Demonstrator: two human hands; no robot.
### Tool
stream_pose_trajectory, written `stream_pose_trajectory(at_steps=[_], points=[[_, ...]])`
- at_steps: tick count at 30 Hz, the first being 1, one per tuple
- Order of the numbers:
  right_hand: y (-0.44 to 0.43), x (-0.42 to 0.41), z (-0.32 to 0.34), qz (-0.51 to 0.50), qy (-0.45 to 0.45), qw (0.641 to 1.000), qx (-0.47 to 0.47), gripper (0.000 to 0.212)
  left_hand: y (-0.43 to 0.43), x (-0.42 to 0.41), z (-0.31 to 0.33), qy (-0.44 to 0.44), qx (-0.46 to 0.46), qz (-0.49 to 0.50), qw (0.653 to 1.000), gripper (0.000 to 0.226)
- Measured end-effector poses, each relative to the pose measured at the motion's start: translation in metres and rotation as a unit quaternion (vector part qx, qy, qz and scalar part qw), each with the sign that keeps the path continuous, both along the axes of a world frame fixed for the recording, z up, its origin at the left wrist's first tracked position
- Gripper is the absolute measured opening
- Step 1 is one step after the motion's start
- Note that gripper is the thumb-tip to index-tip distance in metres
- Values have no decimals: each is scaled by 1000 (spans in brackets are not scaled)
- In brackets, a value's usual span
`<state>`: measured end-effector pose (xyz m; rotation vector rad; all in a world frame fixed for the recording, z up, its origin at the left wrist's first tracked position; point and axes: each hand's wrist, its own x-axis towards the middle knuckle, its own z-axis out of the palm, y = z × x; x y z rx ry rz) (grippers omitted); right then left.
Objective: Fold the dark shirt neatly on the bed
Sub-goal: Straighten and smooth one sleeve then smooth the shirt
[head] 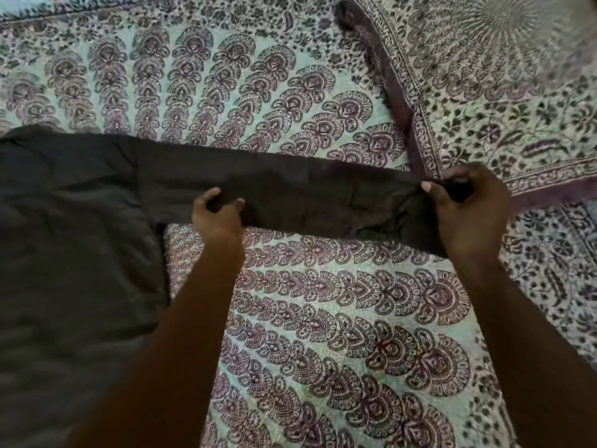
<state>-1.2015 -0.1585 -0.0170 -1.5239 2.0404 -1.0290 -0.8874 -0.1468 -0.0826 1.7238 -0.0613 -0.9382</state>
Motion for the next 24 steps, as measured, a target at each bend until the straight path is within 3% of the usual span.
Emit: stream_pose_trajectory(at_steps=[4, 7, 10, 12, 14, 18, 21, 24], points=[[-35, -6, -13, 64, 139, 988, 3, 18, 12, -4, 0, -78, 92, -218, 968, 40], [-51, -8, -19, 107, 231, 967, 26, 24, 17, -8, 8, -268, 156, -402, 861, 34], [-58, -7, -23, 138, 295, 943, 70, 32, 13, -21, 17, -488, 177, -401, 755, 29], [-59, -4, -28, 157, 340, 923, 85, 39, 6, -26, 13, -552, 174, -423, 697, 46], [-55, 2, -32, 169, 388, 900, 103, 51, -1, -24, -3, -539, 194, -502, 648, 67], [-34, 31, -37, 220, 422, 869, 139, 79, -4, -31, -30, -511, 187, -565, 620, 72], [-11, 64, -60, 355, 343, 864, 95, 62, -6, -38, -27, -501, 164, -609, 593, 70], [-1, 77, -77, 343, 285, 883, 146, 47, -11, -30, -18, -435, 120, -624, 638, 64]])
